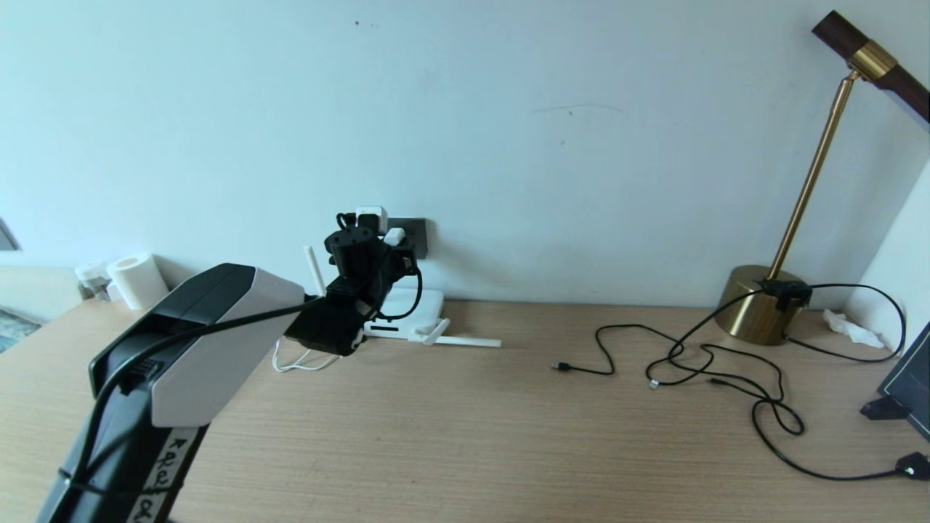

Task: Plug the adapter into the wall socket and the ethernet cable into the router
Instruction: Plug plug into socket

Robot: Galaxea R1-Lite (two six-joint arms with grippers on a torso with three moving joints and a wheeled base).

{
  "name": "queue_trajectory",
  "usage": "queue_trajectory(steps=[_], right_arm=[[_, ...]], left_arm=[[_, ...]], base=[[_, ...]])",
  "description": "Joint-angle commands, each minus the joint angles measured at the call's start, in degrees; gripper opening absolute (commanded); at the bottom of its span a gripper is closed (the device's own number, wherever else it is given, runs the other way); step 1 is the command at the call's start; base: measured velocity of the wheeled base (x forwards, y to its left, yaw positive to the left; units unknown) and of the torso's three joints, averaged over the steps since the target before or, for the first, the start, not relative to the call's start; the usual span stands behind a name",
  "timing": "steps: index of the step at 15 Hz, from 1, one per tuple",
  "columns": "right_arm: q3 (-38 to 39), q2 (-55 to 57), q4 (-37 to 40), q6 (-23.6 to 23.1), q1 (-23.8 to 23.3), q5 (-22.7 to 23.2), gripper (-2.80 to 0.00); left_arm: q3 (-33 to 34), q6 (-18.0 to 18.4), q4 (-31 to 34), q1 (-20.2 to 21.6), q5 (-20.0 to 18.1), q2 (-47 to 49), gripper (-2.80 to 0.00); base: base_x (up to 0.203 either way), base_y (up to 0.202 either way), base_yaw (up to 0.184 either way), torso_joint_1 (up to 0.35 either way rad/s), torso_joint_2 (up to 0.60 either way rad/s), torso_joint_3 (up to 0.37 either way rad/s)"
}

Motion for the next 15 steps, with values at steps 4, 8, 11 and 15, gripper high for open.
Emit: queue_trajectory(steps=[4,8,11,15], right_arm=[[0.62,0.03,-0.03,0.00,0.02,-0.02,-2.80],[0.62,0.00,-0.03,0.00,0.06,-0.02,-2.80],[0.62,0.00,-0.03,0.00,0.05,-0.02,-2.80],[0.62,0.00,-0.03,0.00,-0.01,-0.02,-2.80]], left_arm=[[-0.63,0.00,-0.03,0.00,0.11,0.12,-2.80],[-1.19,0.00,0.35,0.00,0.11,0.17,-2.80],[-1.60,0.00,0.84,0.00,0.11,0.26,-2.80],[-1.69,0.00,1.02,0.05,0.11,0.26,-2.80]], base=[[0.000,0.000,0.000,0.000,0.00,0.000],[0.000,0.000,0.000,0.000,0.00,0.000],[0.000,0.000,0.000,0.000,0.00,0.000],[0.000,0.000,0.000,0.000,0.00,0.000]])
